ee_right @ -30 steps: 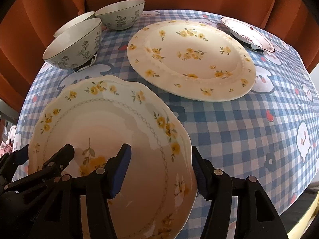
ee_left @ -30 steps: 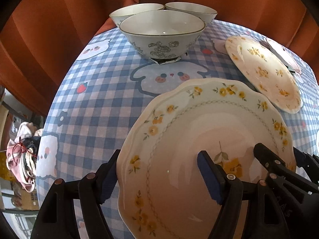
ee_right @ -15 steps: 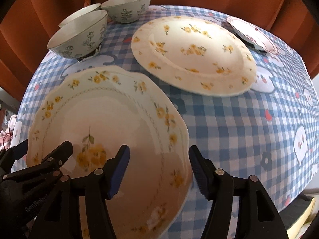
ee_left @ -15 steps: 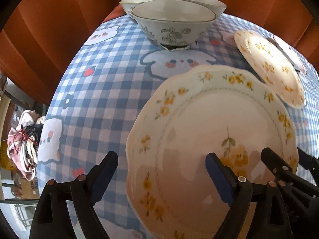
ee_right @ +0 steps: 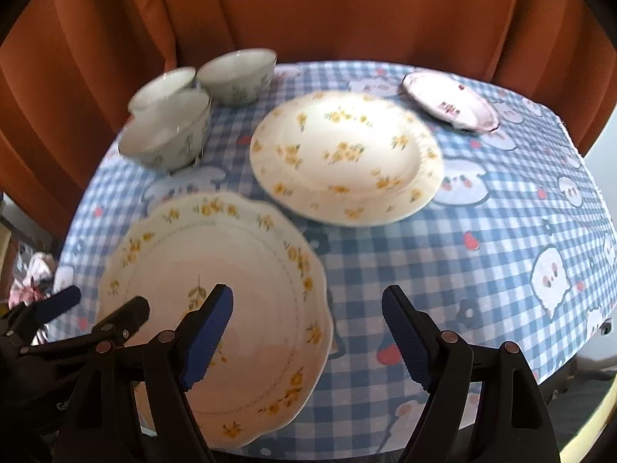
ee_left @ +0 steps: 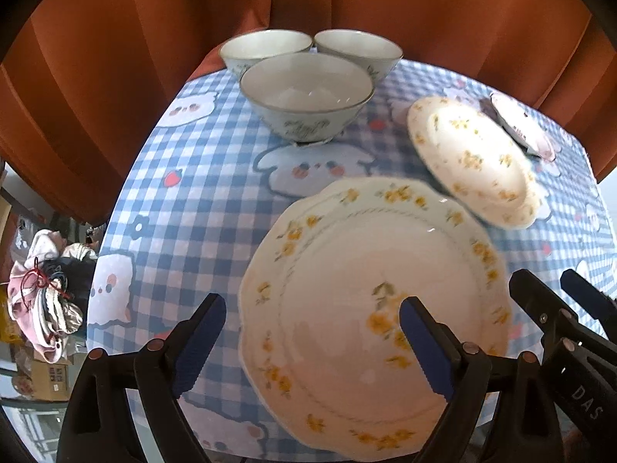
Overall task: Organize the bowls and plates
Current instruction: 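Lift the yellow-flowered plate with both tools toward the other yellow-flowered plate, then carry the held plate over the other yellow-flowered plate and lower it on top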
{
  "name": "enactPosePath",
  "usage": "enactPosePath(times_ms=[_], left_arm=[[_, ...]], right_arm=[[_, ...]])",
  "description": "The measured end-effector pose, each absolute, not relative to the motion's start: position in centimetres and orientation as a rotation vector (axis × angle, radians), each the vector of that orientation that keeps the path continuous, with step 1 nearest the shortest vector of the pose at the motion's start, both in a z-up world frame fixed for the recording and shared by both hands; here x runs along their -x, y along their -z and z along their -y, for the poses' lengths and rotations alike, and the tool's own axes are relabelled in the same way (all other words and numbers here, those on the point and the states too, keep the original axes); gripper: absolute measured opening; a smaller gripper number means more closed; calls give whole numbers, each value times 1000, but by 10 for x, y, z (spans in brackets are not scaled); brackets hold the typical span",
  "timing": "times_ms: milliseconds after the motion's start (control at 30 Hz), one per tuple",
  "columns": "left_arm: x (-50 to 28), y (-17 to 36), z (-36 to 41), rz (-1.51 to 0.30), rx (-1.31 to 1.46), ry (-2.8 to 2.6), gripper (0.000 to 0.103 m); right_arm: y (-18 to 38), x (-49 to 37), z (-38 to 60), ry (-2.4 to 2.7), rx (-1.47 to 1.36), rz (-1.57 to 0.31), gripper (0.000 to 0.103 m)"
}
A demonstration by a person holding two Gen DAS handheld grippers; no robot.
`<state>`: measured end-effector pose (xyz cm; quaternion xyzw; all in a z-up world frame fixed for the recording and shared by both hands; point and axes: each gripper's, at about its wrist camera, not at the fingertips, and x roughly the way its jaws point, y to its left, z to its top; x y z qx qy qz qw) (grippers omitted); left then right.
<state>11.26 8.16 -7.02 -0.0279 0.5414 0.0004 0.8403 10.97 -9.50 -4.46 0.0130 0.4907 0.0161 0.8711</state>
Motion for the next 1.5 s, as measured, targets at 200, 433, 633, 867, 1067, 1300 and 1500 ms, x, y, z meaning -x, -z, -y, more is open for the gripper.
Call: enactPosePath(times_ms=[200,433,633,867,1067,1300,1500], left_arm=[[-120,67,-59,-1130,54,5,93],[-146,57,-32,-1096,67,-33,92],[-169,47,-9,-1066,55,-65,92],[-199,47,14,-1062,52,-103,91],[-227,59,31,-1075,52,-134,90],[-258,78,43,-1092,55,-153,87],[-277,99,49,-1123,54,-150,84]], right_arm=[[39,-119,120,-32,-86,-1035,82],[36,-144,146,-23,-70,-1018,82],[27,-172,169,-36,-69,-995,82],[23,-209,189,-64,-57,-987,82],[30,-242,204,-80,-49,-1000,82],[50,-277,218,-90,-52,-1028,81],[71,-302,220,-86,-39,-1066,73]])
